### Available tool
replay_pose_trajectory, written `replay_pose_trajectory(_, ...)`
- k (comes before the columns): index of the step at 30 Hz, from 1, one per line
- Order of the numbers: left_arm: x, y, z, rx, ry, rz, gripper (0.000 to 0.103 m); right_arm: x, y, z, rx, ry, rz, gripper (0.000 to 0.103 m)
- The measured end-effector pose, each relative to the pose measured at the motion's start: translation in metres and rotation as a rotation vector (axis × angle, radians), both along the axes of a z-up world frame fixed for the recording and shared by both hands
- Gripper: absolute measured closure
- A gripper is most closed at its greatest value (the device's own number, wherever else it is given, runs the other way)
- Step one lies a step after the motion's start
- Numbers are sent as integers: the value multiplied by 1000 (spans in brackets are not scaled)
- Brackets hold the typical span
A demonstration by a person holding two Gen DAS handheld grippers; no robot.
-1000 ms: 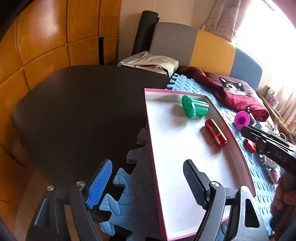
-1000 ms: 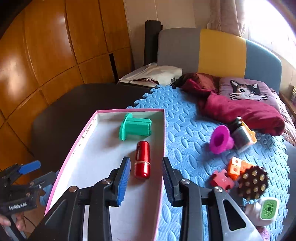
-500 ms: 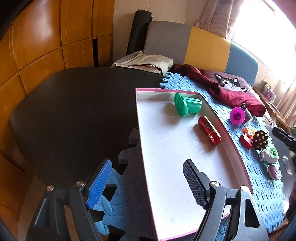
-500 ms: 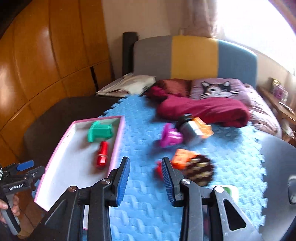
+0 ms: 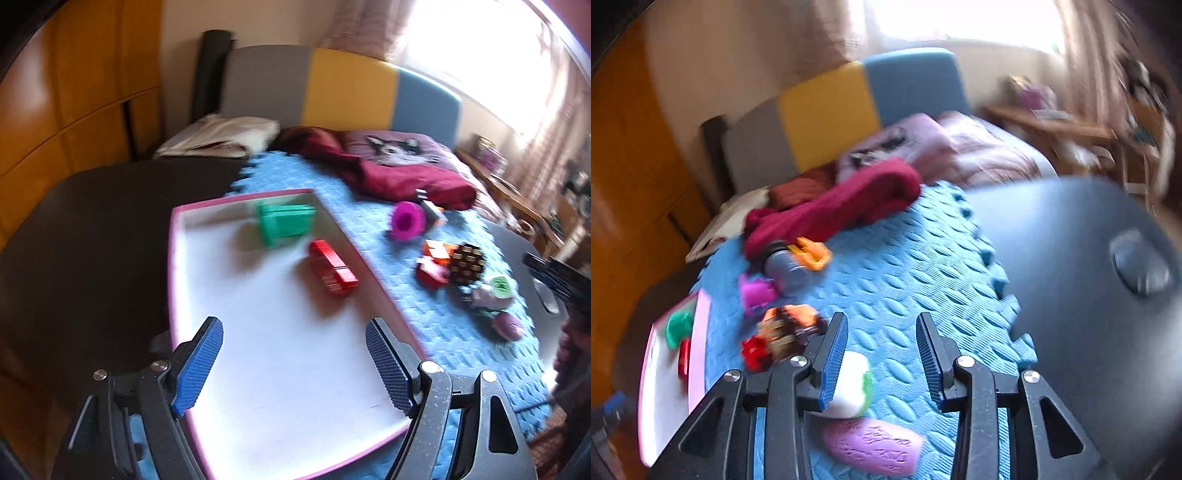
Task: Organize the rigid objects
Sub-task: 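Grasp the brown spiky ball with the left tool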
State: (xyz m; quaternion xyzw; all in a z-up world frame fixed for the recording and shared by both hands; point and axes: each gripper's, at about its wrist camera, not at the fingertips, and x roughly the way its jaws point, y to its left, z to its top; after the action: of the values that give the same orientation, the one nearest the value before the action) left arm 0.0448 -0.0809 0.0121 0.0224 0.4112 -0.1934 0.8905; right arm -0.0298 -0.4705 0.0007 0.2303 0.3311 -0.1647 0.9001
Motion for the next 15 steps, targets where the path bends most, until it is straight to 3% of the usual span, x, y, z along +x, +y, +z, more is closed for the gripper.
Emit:
replay_pose_trajectory(8,9,-82,10,-58,38,-205,22,-6,-10,-2,45,-11,-17,65)
replay_pose_trajectory(15,27,-151,-1,-96,137,-304,23,-8,-12,-3,47,-11,-35,63)
